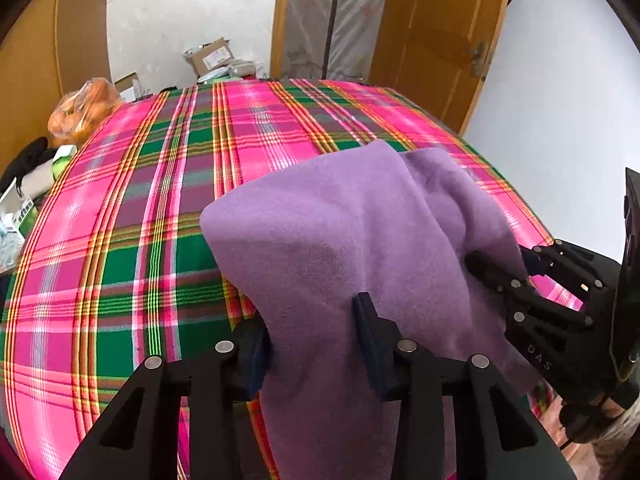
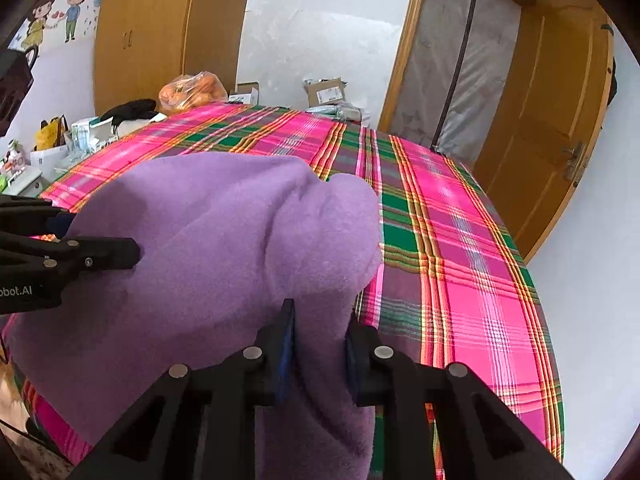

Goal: Fold clothes

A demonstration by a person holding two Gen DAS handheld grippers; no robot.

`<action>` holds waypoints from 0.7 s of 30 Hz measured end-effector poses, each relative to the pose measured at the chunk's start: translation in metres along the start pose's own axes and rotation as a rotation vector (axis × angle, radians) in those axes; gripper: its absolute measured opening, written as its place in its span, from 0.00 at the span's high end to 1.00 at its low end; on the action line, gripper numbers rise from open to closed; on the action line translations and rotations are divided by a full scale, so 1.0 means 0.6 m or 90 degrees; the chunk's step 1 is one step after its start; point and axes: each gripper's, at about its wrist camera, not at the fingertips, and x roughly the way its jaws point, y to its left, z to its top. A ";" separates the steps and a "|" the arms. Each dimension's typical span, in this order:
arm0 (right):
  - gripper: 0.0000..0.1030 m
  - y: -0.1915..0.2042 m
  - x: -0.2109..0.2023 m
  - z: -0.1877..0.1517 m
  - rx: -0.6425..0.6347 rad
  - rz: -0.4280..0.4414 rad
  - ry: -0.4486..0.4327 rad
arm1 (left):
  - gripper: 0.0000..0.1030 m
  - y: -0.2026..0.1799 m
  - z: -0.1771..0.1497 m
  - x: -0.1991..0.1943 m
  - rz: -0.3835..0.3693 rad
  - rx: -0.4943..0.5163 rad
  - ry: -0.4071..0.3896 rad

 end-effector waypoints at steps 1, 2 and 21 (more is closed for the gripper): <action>0.80 0.001 -0.002 0.004 0.001 0.000 -0.003 | 0.61 0.000 0.001 -0.003 -0.001 0.000 -0.004; 0.80 0.003 -0.004 0.007 0.002 0.000 -0.007 | 0.62 -0.001 0.002 -0.006 -0.001 0.001 -0.007; 0.80 0.080 0.059 0.132 -0.014 0.087 -0.032 | 0.65 0.145 0.064 -0.020 0.052 -0.083 -0.026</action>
